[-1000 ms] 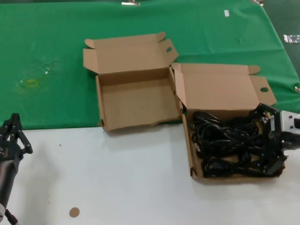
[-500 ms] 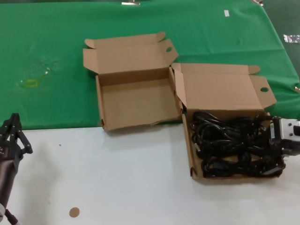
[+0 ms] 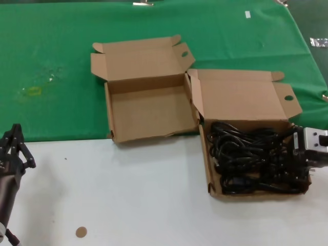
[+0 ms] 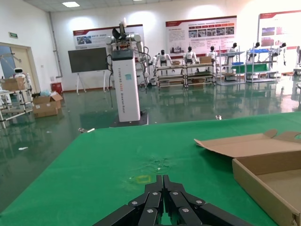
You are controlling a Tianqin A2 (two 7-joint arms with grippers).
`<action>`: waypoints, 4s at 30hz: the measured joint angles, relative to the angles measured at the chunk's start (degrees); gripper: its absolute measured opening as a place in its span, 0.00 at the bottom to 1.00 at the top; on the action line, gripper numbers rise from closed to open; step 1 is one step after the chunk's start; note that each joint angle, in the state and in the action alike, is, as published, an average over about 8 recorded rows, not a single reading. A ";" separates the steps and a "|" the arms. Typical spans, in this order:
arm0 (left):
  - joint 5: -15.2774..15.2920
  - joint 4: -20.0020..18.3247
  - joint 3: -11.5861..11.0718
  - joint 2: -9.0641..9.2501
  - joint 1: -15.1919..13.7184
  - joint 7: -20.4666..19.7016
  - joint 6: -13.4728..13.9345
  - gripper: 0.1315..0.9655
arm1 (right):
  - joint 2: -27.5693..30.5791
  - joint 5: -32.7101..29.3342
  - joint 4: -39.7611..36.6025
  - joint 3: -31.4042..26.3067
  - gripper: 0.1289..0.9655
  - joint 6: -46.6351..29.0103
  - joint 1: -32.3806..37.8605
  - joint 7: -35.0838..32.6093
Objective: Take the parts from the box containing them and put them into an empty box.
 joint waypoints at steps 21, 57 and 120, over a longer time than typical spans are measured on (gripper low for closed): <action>0.00 0.00 0.00 0.00 0.00 0.00 0.00 0.02 | 1.98 1.69 5.10 2.58 0.14 -4.17 3.25 5.94; 0.00 0.00 0.00 0.00 0.00 0.00 0.00 0.02 | -33.57 -15.85 -19.20 -9.16 0.14 7.51 23.39 11.91; 0.02 0.00 0.00 0.00 0.00 -0.02 0.00 0.07 | -38.53 -14.09 -28.72 -7.97 0.81 16.79 23.96 5.97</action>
